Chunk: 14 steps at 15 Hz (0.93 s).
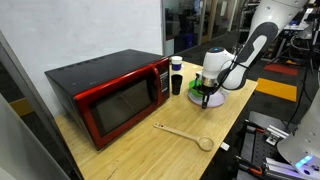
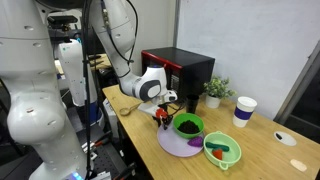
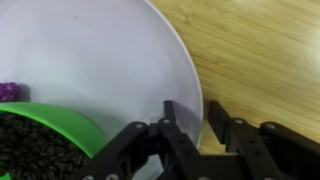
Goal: Open the microwave door, place the dark green bowl in it, then close the microwave door
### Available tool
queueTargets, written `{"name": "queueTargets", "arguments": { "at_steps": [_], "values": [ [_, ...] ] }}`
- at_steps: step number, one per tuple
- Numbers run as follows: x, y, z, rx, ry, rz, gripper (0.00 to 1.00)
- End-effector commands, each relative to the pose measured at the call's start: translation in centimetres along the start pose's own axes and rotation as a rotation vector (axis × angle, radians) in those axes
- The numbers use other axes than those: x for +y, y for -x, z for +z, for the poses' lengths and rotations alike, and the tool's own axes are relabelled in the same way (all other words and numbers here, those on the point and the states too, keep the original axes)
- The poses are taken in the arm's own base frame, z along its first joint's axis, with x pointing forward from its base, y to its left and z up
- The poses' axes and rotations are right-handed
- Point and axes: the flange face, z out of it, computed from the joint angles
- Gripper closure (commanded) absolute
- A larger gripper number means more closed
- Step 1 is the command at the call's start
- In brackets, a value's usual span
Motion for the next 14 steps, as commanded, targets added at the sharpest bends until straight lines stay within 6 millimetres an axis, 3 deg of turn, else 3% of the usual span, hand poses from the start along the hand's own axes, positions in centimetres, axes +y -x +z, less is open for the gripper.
{"name": "queueTargets", "arguments": {
  "at_steps": [1,3,5,9,14],
  "values": [
    [0.9,-0.2,0.9,0.001,-0.013,-0.002,0.26],
    [1.0,-0.5,0.3,0.009,-0.022,0.000,0.12],
    [0.8,-0.9,-0.4,0.017,-0.037,-0.003,0.06],
    [0.3,-2.1,-2.5,0.051,-0.068,-0.011,0.05],
    [-0.6,-3.5,-6.4,0.100,-0.129,-0.028,0.02]
  ]
}}
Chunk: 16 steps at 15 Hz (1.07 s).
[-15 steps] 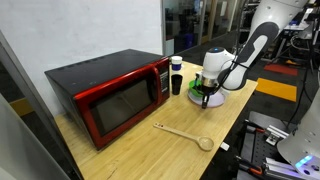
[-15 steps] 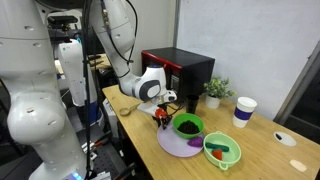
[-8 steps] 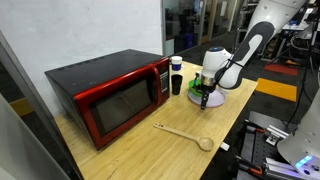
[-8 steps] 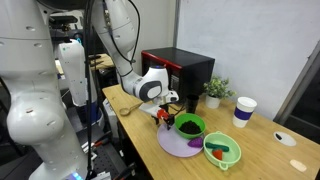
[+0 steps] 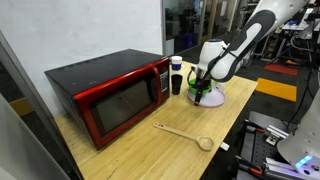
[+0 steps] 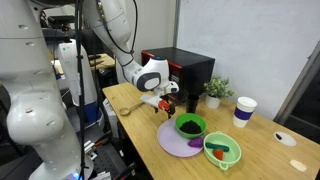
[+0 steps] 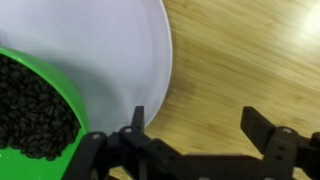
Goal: Open the microwave door, place the dark green bowl in it, then close the microwave door
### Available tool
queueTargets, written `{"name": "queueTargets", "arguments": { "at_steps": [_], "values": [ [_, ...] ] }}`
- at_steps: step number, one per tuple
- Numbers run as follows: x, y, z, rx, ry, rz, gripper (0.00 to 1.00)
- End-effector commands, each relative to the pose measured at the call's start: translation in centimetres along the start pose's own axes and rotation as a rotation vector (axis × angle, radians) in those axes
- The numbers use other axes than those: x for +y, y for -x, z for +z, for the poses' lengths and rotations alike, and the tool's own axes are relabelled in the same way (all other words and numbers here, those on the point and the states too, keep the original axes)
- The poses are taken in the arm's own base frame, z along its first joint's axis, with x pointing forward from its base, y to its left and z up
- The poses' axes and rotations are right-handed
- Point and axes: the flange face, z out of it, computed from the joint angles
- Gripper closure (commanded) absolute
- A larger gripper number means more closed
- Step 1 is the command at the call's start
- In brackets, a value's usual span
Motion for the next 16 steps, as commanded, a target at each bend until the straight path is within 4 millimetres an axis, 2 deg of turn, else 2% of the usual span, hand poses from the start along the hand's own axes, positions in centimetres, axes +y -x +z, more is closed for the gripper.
{"name": "queueTargets", "arguments": {
  "at_steps": [1,5,10,16],
  "values": [
    [-0.5,-0.9,-3.3,0.022,-0.060,-0.015,0.00],
    [-2.2,-2.0,-6.9,0.063,-0.142,-0.011,0.00],
    [-5.9,-2.9,-10.6,0.095,-0.223,-0.022,0.00],
    [-9.9,-4.2,-14.4,0.185,-0.187,0.005,0.00]
  ]
}}
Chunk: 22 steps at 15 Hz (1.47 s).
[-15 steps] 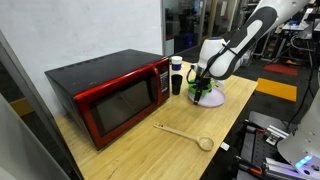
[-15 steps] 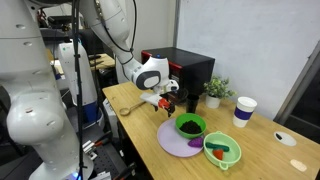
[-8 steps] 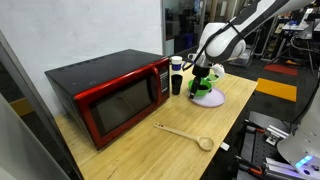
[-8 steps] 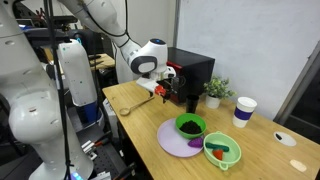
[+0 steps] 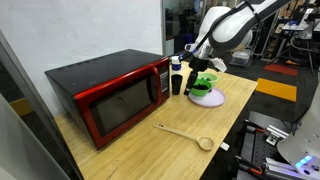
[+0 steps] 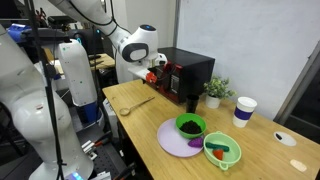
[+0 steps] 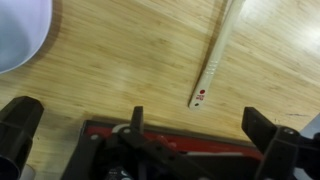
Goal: Open the microwave door, place the dark green bowl in it, then close the microwave door
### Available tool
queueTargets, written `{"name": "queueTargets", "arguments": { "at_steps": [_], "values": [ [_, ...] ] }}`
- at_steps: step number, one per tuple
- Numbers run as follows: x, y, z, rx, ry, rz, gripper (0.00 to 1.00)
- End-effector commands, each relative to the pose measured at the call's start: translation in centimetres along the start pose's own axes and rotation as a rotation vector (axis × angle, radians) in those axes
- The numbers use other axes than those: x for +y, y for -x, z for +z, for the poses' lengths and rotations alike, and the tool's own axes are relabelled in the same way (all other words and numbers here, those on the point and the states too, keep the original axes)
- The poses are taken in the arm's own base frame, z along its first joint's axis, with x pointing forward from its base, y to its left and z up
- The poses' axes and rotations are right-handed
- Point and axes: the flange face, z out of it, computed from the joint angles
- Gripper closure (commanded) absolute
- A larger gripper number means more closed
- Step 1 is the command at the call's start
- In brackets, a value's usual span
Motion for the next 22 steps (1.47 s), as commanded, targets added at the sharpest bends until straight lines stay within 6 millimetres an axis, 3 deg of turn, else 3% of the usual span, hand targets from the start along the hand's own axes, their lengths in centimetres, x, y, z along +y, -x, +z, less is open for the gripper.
{"name": "queueTargets", "arguments": {
  "at_steps": [1,6,9,22],
  "values": [
    [-2.5,-1.0,-1.7,0.069,0.028,0.027,0.00],
    [-5.3,-3.3,-2.5,0.146,0.086,0.093,0.00],
    [-5.9,-5.2,-2.5,0.139,0.112,0.127,0.00],
    [-4.0,-13.6,-0.6,0.100,0.233,0.226,0.00]
  ]
}}
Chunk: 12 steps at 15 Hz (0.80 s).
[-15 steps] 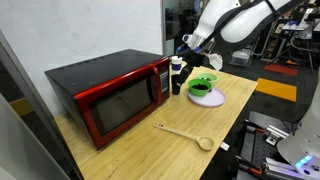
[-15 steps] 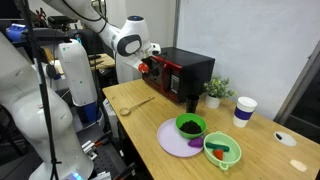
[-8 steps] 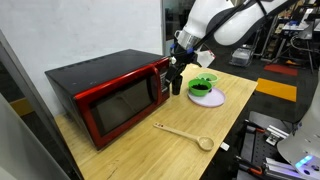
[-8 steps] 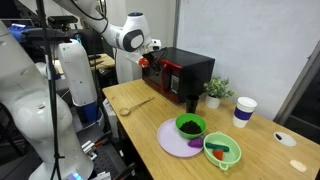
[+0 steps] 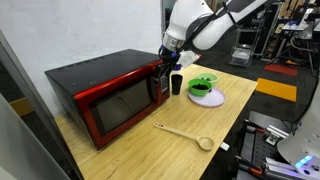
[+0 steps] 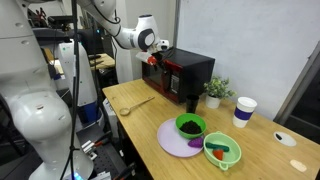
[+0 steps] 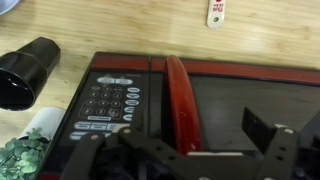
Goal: Open the microwave door, place the dark green bowl in it, then close the microwave door
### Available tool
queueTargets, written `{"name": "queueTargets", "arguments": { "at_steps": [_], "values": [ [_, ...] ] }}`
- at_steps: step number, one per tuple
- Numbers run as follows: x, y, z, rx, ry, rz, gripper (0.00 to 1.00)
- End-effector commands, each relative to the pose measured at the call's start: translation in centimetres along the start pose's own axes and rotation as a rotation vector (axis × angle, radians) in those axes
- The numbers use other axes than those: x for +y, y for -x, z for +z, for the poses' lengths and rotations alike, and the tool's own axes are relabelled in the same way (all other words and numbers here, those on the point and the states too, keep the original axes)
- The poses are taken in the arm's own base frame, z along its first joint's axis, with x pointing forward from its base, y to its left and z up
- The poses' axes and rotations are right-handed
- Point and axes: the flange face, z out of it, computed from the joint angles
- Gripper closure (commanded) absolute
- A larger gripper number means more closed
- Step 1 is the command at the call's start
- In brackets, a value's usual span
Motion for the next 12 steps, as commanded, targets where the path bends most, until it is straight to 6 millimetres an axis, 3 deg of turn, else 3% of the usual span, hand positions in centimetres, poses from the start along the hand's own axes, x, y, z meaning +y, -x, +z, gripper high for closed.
{"name": "queueTargets", "arguments": {
  "at_steps": [1,12],
  "values": [
    [-0.1,-2.3,0.2,-0.020,0.031,0.009,0.00],
    [0.2,-3.6,1.1,-0.044,0.047,0.026,0.00]
  ]
}}
